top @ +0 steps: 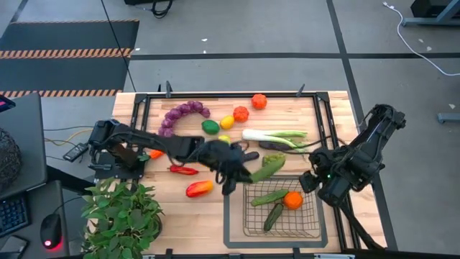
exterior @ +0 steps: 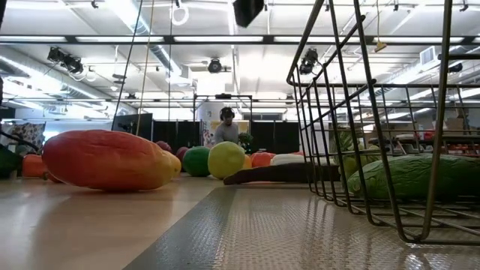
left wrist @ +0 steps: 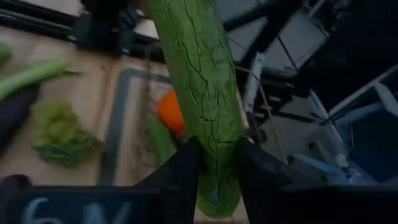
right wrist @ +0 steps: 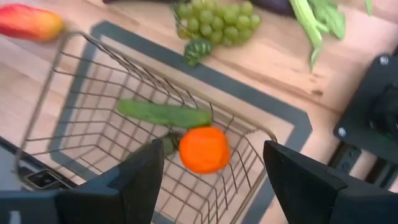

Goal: Build produce basket
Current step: Put the cucumber into the wire basket, then put the left eggplant into the wire basket

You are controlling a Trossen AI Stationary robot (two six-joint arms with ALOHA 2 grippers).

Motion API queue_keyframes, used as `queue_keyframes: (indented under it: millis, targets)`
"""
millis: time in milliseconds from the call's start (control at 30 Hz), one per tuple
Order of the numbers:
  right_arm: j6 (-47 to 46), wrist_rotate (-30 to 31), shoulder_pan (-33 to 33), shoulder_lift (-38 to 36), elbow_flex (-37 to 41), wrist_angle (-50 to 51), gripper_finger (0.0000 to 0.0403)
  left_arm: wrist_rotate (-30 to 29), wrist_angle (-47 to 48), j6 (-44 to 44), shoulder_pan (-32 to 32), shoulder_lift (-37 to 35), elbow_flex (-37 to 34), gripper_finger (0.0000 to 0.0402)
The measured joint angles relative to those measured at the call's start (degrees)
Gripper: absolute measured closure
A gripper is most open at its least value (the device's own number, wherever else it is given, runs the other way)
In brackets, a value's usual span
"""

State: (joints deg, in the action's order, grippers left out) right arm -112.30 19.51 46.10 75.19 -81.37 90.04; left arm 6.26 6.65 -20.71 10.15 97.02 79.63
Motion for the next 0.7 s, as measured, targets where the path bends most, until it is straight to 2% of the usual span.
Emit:
queue_keyframes:
  millis: [200, 300, 500, 600, 700]
  targets:
    - [3.85, 3.23, -1.38, -3.67, -0.01, 0.0, 0.0124, -11.39, -0.87, 0.88, 3.37, 0.68, 0.0, 0.0287]
    - [7.18, 4.12, -2.18, -4.86, -0.01, -0.02, 0.0124, -12.46, -1.98, 1.64, 3.59, 1.61, 0.0, 0.026]
    - [14.31, 3.94, -3.97, -6.58, -0.01, -0.03, 0.0124, -12.24, -6.68, -1.12, 4.25, 4.04, 0.04, 0.0177]
    - [16.67, 3.38, -4.04, -7.08, 0.01, -0.03, 0.0124, -12.68, -6.01, -1.52, 4.27, 4.26, -0.04, 0.0151]
    - [17.82, 3.03, -4.04, -7.4, 0.01, -0.02, 0.0124, -18.12, -5.45, -1.18, 3.58, 4.26, 0.05, 0.0143]
